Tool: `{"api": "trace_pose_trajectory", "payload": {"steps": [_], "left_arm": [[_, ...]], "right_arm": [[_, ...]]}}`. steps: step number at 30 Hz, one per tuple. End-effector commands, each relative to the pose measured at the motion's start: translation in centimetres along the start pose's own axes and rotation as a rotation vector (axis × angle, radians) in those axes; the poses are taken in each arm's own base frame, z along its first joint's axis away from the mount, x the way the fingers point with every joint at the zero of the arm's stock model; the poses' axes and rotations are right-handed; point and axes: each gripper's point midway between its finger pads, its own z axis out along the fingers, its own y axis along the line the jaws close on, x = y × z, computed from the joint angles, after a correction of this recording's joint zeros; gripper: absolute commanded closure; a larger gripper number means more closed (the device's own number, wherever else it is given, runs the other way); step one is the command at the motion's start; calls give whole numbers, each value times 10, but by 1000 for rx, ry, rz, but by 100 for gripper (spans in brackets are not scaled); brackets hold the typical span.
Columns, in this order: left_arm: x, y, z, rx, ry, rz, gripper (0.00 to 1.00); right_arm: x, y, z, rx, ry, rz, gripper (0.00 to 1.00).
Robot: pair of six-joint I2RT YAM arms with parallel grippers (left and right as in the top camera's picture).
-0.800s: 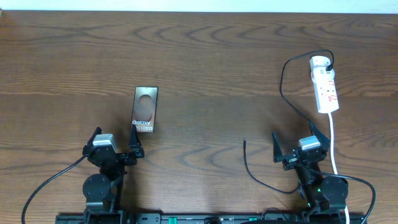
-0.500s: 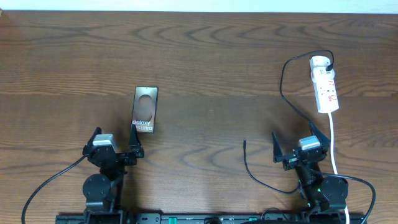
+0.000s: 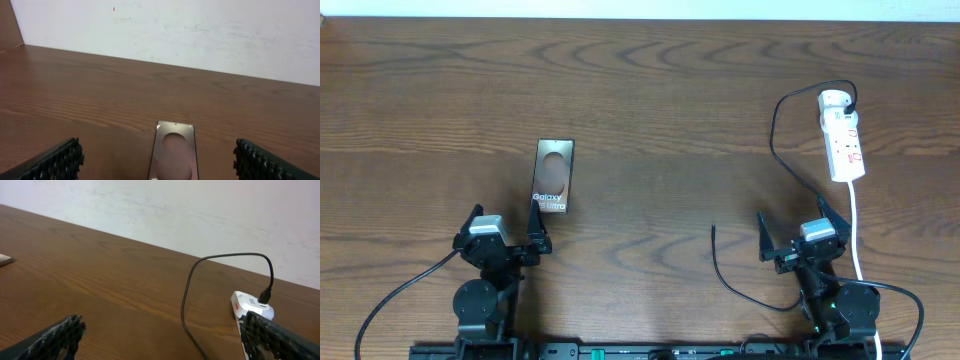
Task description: Plug charger to phone and switch on socket
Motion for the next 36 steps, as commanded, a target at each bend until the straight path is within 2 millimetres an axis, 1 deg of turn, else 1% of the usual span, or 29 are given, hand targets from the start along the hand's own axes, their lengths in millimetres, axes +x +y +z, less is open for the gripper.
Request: {"api": "trace_pose_trajectory", "payload": {"steps": [1,22,27,31,36], "left_arm": [[16,2,1,-8,46,18,4],[15,2,1,-7,43,18,4],[11,0,1,0,27,13,4],[5,-6,1,38,4,10,4],[6,-16,0,94,11,0,4]], "right_arm": [[0,0,0,1,-1,-8,1],[0,0,0,1,-2,-8,1],[0,0,0,2,-1,-8,1],[0,0,0,1,-1,-8,1],[0,0,0,1,-1,-8,1]]}}
